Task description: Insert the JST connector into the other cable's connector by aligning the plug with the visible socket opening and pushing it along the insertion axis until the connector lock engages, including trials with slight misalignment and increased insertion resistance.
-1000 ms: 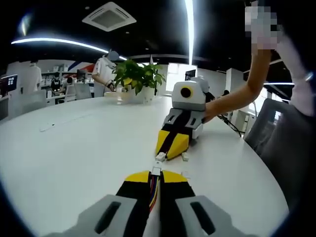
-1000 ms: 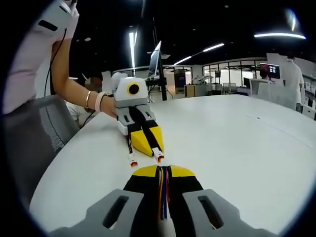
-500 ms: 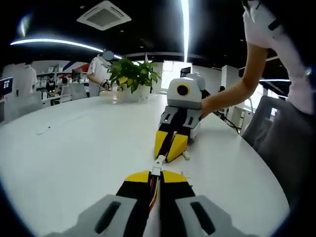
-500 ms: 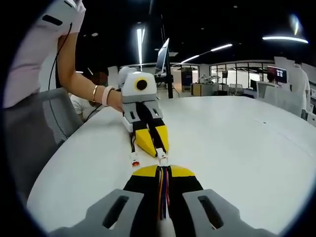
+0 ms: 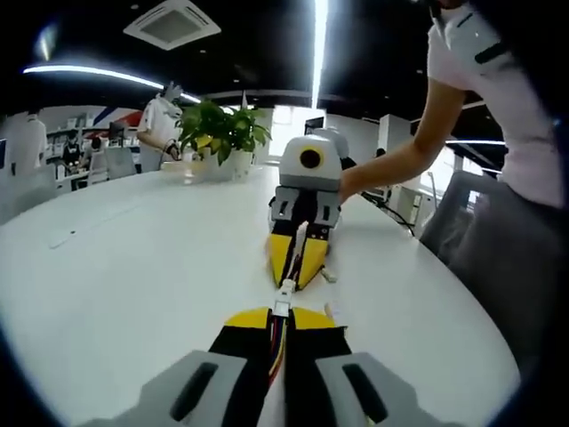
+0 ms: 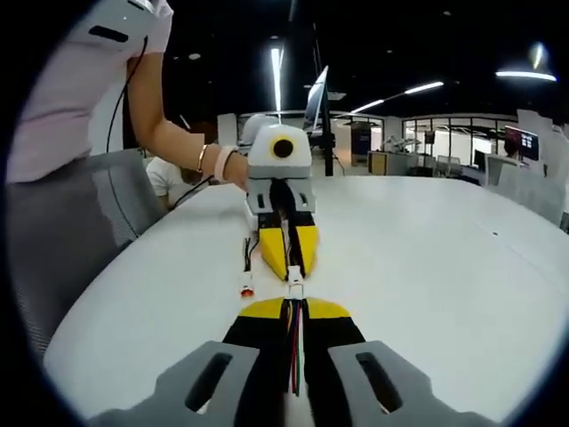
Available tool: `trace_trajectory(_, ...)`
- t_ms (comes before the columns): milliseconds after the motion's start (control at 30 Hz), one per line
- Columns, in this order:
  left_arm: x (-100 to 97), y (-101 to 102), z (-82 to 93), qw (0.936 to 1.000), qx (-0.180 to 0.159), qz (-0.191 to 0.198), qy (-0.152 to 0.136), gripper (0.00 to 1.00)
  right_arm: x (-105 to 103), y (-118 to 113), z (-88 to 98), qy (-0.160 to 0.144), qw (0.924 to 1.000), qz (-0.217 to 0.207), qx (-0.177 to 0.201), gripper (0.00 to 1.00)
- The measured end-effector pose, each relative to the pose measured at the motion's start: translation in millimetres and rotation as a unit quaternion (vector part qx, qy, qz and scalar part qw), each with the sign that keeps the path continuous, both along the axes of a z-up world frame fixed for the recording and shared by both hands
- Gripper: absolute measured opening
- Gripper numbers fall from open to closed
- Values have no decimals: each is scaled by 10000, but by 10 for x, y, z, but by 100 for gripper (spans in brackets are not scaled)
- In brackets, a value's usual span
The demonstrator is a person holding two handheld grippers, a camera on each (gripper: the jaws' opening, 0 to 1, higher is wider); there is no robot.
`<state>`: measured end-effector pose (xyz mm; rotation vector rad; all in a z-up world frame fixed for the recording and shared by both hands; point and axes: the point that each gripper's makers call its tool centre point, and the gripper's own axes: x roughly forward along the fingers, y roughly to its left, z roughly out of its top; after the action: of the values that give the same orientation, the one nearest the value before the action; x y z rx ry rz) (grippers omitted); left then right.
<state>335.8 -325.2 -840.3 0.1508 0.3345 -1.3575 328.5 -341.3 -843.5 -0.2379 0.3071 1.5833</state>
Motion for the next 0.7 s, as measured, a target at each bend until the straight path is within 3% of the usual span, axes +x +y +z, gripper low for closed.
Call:
trace_trajectory(233, -34, -21, 16, 9998, 103, -162, -52, 0, -11, 17, -7, 90, 9996, 273, -1, 3)
trace_trajectory(700, -19, -53, 27, 9999, -44, -147, 68, 0, 4, 59, 3, 273, 9989, 325, 184, 3)
